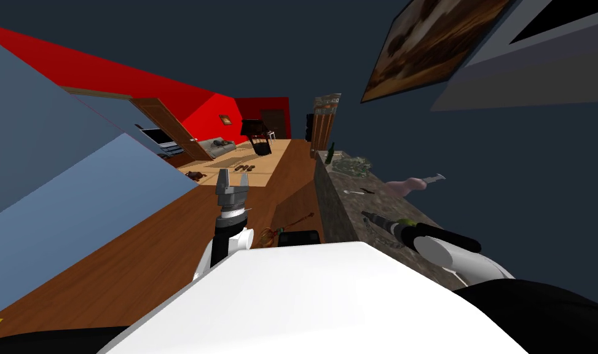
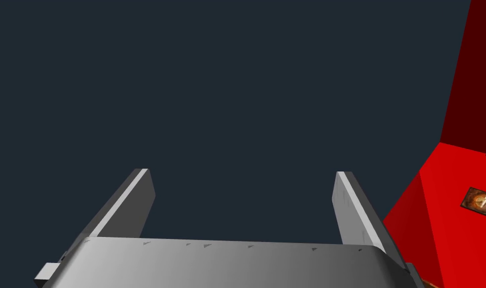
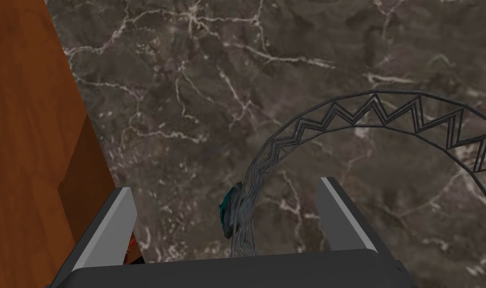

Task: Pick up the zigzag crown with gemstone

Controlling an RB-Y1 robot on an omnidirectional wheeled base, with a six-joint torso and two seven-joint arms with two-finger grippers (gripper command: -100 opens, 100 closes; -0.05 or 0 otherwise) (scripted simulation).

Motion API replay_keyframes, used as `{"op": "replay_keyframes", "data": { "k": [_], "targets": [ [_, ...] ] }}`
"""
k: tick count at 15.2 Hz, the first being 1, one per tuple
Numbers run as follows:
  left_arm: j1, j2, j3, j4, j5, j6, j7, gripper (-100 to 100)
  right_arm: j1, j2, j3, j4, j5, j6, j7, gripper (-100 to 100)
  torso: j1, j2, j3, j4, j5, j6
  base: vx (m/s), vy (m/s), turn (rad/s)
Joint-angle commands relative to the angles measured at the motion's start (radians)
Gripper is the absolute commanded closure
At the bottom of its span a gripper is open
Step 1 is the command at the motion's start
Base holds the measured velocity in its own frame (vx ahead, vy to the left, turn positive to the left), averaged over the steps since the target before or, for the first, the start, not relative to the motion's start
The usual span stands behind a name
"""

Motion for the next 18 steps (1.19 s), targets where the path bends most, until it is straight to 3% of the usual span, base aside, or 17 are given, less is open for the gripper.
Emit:
{"op": "replay_keyframes", "data": {
  "k": [1,4,11,14,18],
  "targets": [
    [0.000,0.000,0.000,0.000,0.000,0.000,0.000,0,0.003,0.000,-0.005,0.000,-0.007,0.022,-0.028,-100,0.000,0.000,0.000,0.000,0.000,0.000,0.007,-0.015,0.032],
    [0.000,0.000,0.000,0.000,0.000,0.000,0.000,0,0.012,-0.004,-0.026,0.005,-0.043,0.093,-0.101,-100,0.000,0.000,0.000,0.000,0.000,0.000,0.008,-0.014,0.072],
    [0.000,0.000,0.000,0.000,0.000,0.000,0.000,0,0.025,-0.007,-0.055,0.012,-0.091,0.191,-0.215,-100,0.000,0.000,0.000,0.000,0.000,0.000,0.009,-0.014,0.059],
    [0.000,0.000,0.000,0.000,0.000,0.000,0.000,0,0.028,-0.008,-0.062,0.014,-0.103,0.214,-0.241,-100,0.001,0.000,0.000,0.000,0.000,0.000,0.006,-0.011,0.042],
    [0.000,0.000,0.000,0.000,0.000,0.000,0.000,0,0.005,0.015,-0.040,0.070,-0.085,0.175,-0.183,-100,0.001,-0.001,0.000,0.000,0.000,0.000,0.022,-0.002,0.010]
  ]
}}
